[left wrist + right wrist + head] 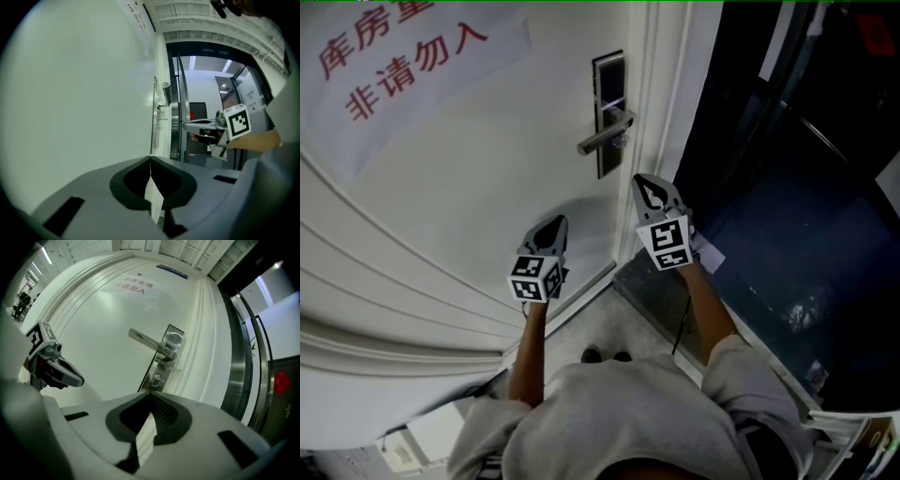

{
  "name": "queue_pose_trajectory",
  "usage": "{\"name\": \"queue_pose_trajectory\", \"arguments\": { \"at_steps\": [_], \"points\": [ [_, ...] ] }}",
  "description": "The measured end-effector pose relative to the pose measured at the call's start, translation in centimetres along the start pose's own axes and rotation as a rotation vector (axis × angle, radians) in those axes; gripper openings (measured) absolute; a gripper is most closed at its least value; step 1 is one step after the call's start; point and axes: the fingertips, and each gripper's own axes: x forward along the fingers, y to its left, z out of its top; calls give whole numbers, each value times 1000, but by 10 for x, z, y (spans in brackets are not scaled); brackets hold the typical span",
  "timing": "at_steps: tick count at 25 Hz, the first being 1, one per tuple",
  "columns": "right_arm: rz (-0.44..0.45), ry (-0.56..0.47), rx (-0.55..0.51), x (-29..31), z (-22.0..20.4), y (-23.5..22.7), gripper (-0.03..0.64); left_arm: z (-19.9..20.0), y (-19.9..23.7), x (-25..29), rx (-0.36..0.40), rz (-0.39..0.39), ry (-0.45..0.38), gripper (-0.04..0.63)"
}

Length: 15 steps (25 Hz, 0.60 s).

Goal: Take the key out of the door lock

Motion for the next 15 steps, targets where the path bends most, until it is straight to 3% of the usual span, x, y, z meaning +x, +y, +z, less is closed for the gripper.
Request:
{"name": "queue_pose_trajectory", "arguments": {
  "at_steps": [6,15],
  "points": [
    [-9,6,-203,19,20,-12,23,0,3,2,-3,-10,-3,18],
    [7,53,-687,40,20,-5,23,1,2,3,5,-19,2,18]
  ]
}}
